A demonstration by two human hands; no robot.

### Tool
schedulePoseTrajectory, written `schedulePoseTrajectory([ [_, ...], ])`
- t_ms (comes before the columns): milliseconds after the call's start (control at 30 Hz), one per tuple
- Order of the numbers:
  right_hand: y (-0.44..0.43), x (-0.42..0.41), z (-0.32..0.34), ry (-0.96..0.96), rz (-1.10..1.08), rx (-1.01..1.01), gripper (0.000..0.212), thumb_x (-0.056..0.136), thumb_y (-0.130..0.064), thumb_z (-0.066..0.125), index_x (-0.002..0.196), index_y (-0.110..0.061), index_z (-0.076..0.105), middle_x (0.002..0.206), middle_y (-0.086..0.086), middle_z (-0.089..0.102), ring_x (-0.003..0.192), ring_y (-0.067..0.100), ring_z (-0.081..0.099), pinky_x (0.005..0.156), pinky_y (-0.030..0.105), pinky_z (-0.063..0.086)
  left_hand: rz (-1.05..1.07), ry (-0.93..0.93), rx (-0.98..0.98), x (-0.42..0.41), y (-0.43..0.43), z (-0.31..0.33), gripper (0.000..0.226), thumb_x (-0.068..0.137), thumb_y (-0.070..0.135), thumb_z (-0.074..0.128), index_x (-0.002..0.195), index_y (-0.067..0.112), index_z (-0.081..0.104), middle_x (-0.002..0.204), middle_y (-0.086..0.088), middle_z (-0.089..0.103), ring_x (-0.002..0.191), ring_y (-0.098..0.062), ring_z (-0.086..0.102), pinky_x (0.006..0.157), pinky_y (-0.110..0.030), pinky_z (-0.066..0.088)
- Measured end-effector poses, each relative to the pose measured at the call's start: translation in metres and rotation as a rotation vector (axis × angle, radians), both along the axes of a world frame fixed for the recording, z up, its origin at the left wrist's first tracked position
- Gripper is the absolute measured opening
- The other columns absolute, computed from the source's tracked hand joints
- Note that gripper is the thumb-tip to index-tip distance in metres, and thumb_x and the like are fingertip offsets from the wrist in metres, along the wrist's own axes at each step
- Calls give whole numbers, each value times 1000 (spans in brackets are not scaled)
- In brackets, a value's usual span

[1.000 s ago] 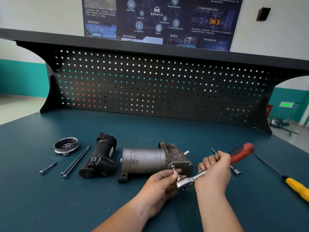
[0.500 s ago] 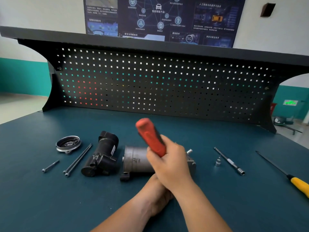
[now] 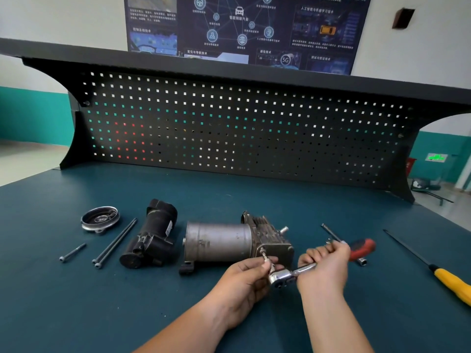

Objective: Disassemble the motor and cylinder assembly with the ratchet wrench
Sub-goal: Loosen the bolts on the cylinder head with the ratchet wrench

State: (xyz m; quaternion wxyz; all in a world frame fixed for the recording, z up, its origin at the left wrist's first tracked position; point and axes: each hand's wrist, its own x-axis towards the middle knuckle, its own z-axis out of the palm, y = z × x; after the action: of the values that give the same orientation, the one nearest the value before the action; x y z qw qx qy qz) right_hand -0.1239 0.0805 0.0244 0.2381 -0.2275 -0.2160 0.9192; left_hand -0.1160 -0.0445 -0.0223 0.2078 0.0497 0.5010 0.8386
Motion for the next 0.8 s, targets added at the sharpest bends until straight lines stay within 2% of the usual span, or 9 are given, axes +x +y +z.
schedulePoseTrajectory([
  [100, -1, -1, 3, 11, -25, 56, 26, 87, -21, 44, 64, -22, 32, 43, -11, 25, 34, 7, 25, 35, 16, 19, -12, 14, -35, 1, 0, 0, 16, 91, 14, 55, 93, 14, 70, 83, 1, 75, 64, -3, 65, 57, -15, 45],
  [233, -14, 4, 20, 114, -110, 344, 29, 86, -12, 46, 63, -20, 30, 43, -12, 27, 36, 5, 25, 35, 17, 21, -19, 18, -46, 1, -1, 2, 17, 92, 15, 55, 99, 14, 70, 71, 5, 70, 58, -4, 62, 58, -16, 48],
  [300, -23, 7, 25, 197, -137, 484, 29, 86, -8, 48, 63, -18, 34, 41, -14, 29, 35, 3, 26, 36, 16, 22, 0, 15, -64, -1, -2, 2, 15, 91, 16, 56, 95, 14, 70, 70, 4, 68, 56, -6, 61, 57, -17, 48],
  [400, -37, 10, 25, 250, -128, 768, 12, 72, -21, 56, 63, -23, 49, 43, -14, 39, 39, 3, 36, 41, 18, 31, 39, 11, -93, -2, -1, -1, 8, 88, 16, 61, 83, 14, 67, 68, 0, 63, 56, -9, 56, 57, -18, 47],
  [500, -54, 14, 22, 339, -118, 1125, 15, 69, -26, 59, 57, -24, 49, 44, -13, 45, 41, -1, 39, 45, 12, 33, 52, 24, -67, -1, 0, -2, 4, 86, 8, 62, 83, 9, 64, 77, -11, 61, 68, -20, 53, 68, -28, 47],
  [567, -65, 17, 20, 420, -66, 1338, 19, 70, -30, 60, 57, -29, 47, 45, -15, 44, 43, 1, 38, 45, 10, 29, 38, 52, -56, -1, -2, -2, 12, 85, -5, 57, 87, 4, 65, 81, -16, 64, 70, -23, 59, 71, -32, 48],
  [633, -70, 16, 19, 463, -15, 1480, 16, 69, -38, 55, 57, -35, 45, 47, -15, 42, 45, 4, 37, 47, 13, 27, 23, 69, -35, 0, -5, 0, 24, 84, -12, 51, 82, 5, 70, 76, -14, 67, 66, -21, 65, 62, -29, 53],
  [700, -69, 15, 17, 460, -6, 1478, 19, 69, -38, 56, 56, -34, 43, 46, -15, 41, 45, 3, 37, 46, 13, 27, 22, 60, -28, 0, -6, 1, 29, 85, -13, 50, 78, 6, 71, 73, -13, 69, 64, -20, 67, 60, -28, 54],
  [800, -60, 14, 19, 353, -41, 1259, 22, 71, -26, 61, 54, -26, 47, 44, -14, 43, 41, 0, 37, 44, 11, 30, 21, 44, -24, -1, -4, -1, 14, 85, -4, 57, 86, 3, 70, 84, -17, 67, 76, -25, 63, 75, -34, 51],
])
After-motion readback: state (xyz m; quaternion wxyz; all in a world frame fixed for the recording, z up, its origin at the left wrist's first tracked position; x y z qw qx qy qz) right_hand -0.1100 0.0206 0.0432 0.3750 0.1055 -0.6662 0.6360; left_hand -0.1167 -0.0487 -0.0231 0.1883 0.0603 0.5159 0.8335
